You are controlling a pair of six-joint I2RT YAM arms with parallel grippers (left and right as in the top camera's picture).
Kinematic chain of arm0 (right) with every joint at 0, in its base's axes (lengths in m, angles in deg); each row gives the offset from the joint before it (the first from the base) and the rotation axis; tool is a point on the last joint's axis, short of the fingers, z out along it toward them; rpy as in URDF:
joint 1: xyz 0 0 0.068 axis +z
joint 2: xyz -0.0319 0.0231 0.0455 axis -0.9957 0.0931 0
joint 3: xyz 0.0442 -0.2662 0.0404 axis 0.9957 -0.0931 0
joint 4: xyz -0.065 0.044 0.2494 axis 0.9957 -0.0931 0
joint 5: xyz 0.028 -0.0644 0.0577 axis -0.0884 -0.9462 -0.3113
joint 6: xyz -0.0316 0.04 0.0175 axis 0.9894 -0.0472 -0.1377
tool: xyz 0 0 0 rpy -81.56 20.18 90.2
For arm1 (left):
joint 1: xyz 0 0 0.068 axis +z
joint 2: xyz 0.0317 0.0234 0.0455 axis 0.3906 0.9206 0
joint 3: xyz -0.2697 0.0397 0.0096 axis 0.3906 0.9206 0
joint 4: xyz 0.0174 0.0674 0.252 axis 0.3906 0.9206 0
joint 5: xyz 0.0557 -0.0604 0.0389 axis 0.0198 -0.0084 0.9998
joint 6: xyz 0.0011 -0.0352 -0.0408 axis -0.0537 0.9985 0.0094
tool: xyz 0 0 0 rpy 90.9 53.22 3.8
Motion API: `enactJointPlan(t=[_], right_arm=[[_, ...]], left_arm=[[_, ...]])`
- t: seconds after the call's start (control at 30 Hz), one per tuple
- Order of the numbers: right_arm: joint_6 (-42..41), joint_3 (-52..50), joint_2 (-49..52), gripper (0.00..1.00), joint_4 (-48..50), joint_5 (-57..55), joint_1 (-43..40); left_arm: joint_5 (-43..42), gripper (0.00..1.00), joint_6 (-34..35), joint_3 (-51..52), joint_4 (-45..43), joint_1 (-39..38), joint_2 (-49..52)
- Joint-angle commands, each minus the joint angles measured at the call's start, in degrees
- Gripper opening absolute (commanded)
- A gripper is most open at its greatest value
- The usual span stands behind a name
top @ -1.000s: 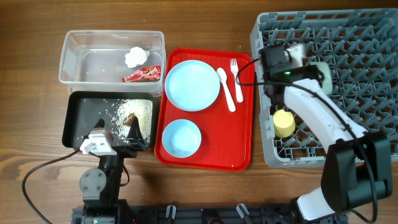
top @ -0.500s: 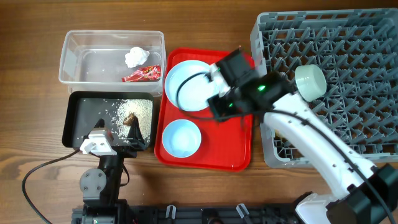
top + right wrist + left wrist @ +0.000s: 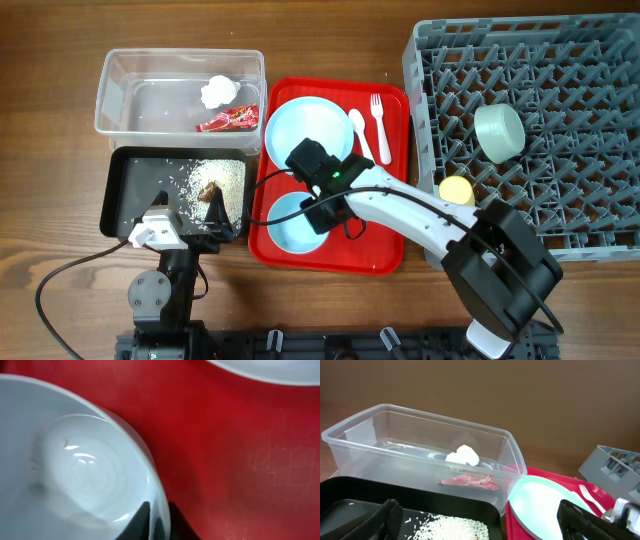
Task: Sort waste into correct bins and load items into the dishwasher rack
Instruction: 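Grasp the light-blue bowl with the right gripper, then place the light-blue bowl in the dish rack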
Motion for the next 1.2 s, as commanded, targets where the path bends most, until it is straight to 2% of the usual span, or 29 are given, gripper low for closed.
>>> enactJointPlan(t=[0.0, 0.13, 0.27, 0.33, 0.37, 0.43, 0.53, 0.8, 0.9, 0.97, 1.17], right_arm=[[-1.8, 0.1, -0.9, 0.04, -0.2, -3.0, -0.6], [-2.9, 0.1, -8.5, 0.04, -2.4, -10.3, -0.6], [-9.4, 0.1, -23.0, 0.04, -7.3, -34.1, -1.4], [-9.5, 0.1, -28.7, 0.04, -7.8, -45.7, -2.9], [-9.5, 0.1, -32.9, 0.04, -7.4, -56.4, -5.2], [-9.3, 0.1, -36.3, 0.04, -6.4, -68.7, -10.1], [-8.6, 0.1, -37.3, 0.04, -4.8, -77.7, -19.5], [-8.5, 0.0, -29.5, 0.04, -0.2, -76.8, -43.9], [-2.1, 0.0, -24.4, 0.04, 4.8, -72.7, -50.4], [4.9, 0.0, -20.1, 0.04, 9.2, -69.6, -53.7], [17.7, 0.0, -11.5, 0.04, 20.0, -69.1, -57.4]], left_arm=[[-0.5, 1.0, -0.7, 0.2, 0.4, 0.5, -0.4], [-0.5, 1.0, -0.7, 0.2, 0.4, 0.5, -0.4], [-0.5, 1.0, -0.7, 0.2, 0.4, 0.5, -0.4], [-0.5, 1.0, -0.7, 0.2, 0.4, 0.5, -0.4], [-0.5, 1.0, -0.7, 0.2, 0.4, 0.5, -0.4], [-0.5, 1.0, -0.7, 0.2, 0.4, 0.5, -0.4], [-0.5, 1.0, -0.7, 0.2, 0.4, 0.5, -0.4], [-0.5, 1.0, -0.7, 0.2, 0.4, 0.5, -0.4], [-0.5, 1.0, -0.7, 0.2, 0.4, 0.5, -0.4], [-0.5, 1.0, -0.7, 0.2, 0.4, 0.5, -0.4], [-0.5, 1.0, -0.7, 0.2, 0.4, 0.5, -0.4]])
